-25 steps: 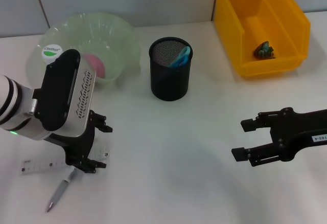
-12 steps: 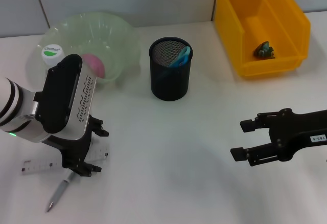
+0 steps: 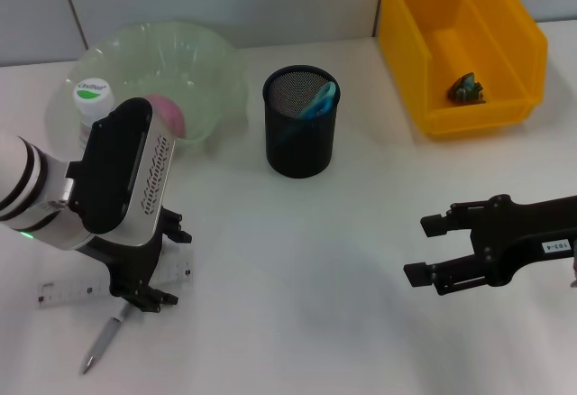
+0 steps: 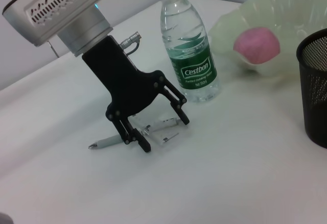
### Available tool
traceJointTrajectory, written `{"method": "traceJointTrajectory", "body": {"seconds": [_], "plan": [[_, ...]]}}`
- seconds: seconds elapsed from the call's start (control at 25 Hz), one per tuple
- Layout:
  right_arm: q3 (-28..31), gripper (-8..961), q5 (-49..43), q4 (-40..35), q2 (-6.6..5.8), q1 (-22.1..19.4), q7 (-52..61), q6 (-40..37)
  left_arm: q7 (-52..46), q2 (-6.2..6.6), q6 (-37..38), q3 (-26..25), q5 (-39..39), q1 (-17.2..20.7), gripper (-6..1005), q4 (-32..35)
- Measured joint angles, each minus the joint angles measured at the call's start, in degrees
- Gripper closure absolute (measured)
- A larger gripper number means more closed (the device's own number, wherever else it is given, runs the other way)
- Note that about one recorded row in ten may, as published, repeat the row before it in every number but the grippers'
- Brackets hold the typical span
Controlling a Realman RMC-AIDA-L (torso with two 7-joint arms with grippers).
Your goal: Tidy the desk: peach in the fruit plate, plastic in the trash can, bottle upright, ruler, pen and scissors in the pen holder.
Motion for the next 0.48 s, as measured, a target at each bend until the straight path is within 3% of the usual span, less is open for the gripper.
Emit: {"method": "traceJointTrajectory", "body": {"seconds": [0.48], "plan": [[0.0,105,-0.4,1.3,0.00,0.7,-0.6,0.6,-0.1,0.00,0.1,0.2,1.1,-0.4,248,-0.3]]}}
